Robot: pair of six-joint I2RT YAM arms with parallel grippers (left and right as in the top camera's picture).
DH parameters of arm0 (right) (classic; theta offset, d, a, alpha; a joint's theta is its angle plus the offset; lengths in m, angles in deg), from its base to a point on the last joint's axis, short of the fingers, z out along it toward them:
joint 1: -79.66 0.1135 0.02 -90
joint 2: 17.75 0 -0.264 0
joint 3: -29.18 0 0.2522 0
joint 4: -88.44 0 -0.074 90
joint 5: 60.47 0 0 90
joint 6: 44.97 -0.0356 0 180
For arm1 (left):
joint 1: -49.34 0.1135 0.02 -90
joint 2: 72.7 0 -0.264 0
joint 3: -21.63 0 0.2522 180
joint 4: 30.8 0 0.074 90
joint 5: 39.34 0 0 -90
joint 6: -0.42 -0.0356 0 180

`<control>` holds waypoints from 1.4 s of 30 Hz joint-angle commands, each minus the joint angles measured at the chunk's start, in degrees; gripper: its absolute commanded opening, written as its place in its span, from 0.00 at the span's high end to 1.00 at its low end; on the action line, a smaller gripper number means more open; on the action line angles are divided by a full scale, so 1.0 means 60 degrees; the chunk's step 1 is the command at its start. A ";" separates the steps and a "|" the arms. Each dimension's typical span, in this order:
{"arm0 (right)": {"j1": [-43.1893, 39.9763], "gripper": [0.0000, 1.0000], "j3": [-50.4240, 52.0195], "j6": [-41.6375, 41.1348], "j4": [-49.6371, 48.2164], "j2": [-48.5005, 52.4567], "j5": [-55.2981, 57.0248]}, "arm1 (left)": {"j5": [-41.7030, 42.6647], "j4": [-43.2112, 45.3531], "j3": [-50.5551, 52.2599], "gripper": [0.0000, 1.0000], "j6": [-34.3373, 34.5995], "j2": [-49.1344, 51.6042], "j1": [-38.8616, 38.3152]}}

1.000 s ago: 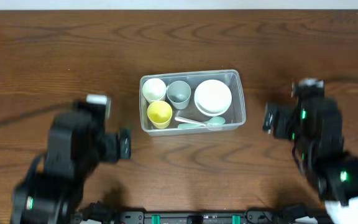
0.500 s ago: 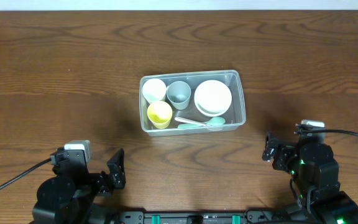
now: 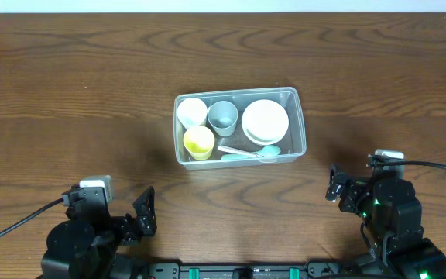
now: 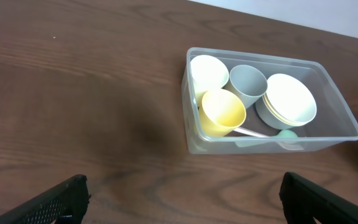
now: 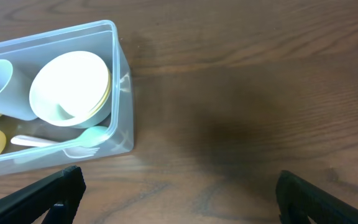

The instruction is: Pack container

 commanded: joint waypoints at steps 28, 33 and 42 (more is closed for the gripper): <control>-0.2259 0.01 0.6022 0.4350 -0.8681 -0.4615 -0.2218 | -0.0106 -0.0025 0.0066 0.02 0.0080 -0.0051 -0.0018; -0.2324 0.01 0.5978 0.4317 -0.8215 -0.4630 -0.2153 | -0.0109 -0.0025 0.0066 0.02 0.0080 -0.0051 -0.0018; -0.2317 0.01 0.5978 0.4313 -0.7049 -0.4579 -0.2153 | -0.0106 -0.0025 0.0066 0.02 0.0080 -0.0051 -0.0018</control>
